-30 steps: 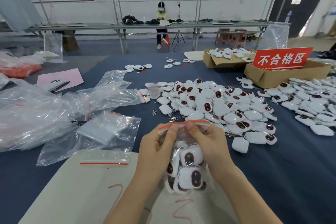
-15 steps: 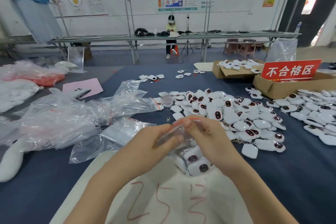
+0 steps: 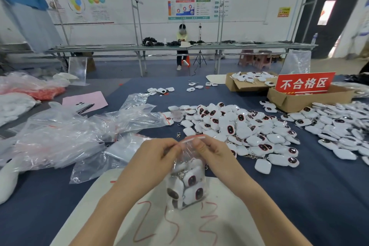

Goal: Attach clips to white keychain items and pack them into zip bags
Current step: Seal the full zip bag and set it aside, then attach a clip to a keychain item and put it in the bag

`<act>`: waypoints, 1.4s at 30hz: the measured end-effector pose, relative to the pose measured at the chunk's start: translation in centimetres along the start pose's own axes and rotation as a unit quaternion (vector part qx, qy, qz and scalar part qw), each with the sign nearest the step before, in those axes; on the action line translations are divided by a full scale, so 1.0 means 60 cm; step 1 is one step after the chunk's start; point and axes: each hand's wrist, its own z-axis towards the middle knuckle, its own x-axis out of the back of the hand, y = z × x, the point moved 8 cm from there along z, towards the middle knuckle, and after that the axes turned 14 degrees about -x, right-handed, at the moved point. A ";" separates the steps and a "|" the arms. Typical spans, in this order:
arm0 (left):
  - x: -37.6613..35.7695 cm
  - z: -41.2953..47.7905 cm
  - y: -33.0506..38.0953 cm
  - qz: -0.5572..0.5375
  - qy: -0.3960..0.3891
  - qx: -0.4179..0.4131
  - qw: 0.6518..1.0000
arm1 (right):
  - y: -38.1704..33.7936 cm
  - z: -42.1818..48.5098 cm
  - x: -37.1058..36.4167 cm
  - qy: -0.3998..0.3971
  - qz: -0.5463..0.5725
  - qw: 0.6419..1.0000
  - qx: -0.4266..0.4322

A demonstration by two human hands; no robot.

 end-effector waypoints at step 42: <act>-0.022 0.051 -0.048 -0.319 0.156 0.103 0.929 | 0.065 0.029 0.067 0.170 0.070 0.980 -0.080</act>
